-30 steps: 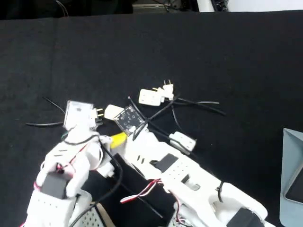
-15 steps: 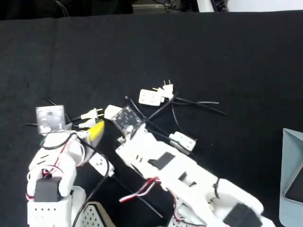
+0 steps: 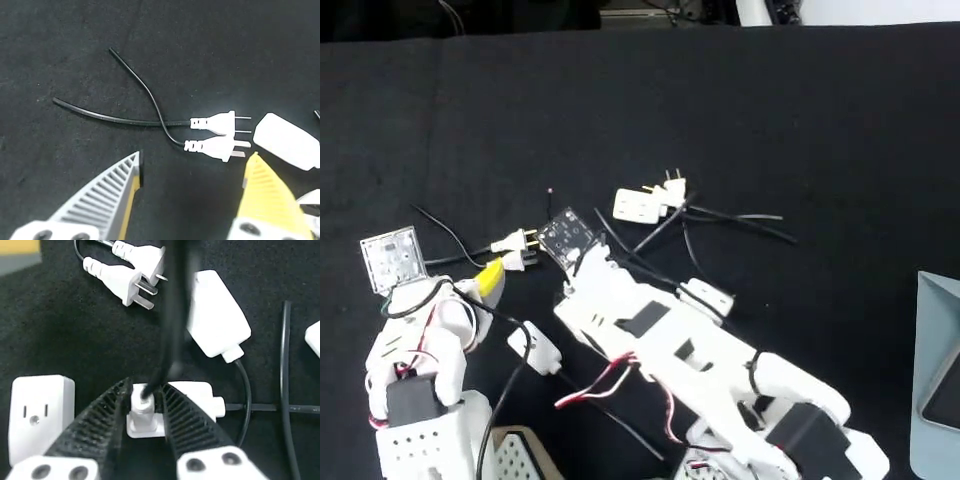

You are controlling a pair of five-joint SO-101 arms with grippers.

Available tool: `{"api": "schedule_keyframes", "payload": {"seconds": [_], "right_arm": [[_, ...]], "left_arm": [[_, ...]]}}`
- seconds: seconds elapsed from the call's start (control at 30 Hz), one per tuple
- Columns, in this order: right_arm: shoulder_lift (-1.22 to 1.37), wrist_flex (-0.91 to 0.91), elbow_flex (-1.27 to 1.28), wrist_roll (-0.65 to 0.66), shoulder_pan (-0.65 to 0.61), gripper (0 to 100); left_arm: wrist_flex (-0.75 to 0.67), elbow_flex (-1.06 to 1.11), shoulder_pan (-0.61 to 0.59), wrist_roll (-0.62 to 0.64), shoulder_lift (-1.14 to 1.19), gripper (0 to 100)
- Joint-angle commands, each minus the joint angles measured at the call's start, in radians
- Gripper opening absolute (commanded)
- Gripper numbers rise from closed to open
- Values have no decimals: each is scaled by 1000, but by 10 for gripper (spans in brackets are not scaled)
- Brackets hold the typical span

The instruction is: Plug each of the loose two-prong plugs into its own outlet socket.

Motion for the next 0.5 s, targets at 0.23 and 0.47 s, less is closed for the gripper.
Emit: {"api": "schedule_keyframes", "payload": {"seconds": [0.23, 0.47], "right_arm": [[-234, 278, -82, 3, 14, 133], [-163, 189, -47, 3, 11, 120]], "left_arm": [[-6, 19, -15, -15, -9, 325], [-6, 19, -15, -15, -9, 325]]}}
